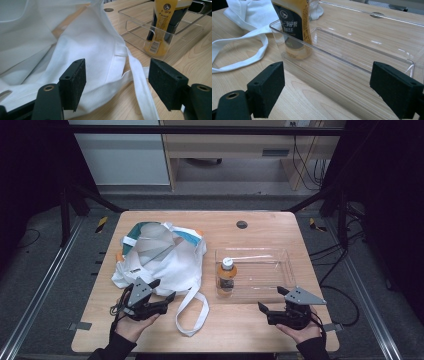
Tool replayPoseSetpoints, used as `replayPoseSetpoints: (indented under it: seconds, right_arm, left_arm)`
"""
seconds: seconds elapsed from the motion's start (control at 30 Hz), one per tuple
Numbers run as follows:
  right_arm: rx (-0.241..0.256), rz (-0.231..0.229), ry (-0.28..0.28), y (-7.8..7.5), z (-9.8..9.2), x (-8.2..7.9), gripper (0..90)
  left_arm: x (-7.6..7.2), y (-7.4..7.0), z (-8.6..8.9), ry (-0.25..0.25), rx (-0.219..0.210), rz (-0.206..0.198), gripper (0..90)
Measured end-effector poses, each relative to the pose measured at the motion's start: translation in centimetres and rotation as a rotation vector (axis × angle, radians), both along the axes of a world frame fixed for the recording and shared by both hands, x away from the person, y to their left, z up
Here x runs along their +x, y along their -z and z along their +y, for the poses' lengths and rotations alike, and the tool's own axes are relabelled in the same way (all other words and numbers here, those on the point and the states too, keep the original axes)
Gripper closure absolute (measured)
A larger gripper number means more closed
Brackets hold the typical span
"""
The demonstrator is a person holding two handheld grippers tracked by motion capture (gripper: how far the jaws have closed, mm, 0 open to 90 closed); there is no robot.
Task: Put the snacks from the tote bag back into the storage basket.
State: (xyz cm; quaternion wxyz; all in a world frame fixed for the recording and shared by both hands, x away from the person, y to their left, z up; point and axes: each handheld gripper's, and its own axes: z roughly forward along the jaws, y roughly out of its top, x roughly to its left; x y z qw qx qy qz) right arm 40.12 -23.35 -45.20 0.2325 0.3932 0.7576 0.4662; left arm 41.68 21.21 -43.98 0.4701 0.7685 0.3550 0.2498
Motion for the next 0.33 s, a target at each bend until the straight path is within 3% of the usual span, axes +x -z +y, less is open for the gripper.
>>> replayPoseSetpoints:
  seconds: [0.33]
  right_arm:
    - [-0.01, 0.009, -0.003, 0.3, 0.1, -0.1, 12.8]
  left_arm:
    - [-1.2, 1.0, 2.7, -0.013, -0.003, 0.007, 28.8]
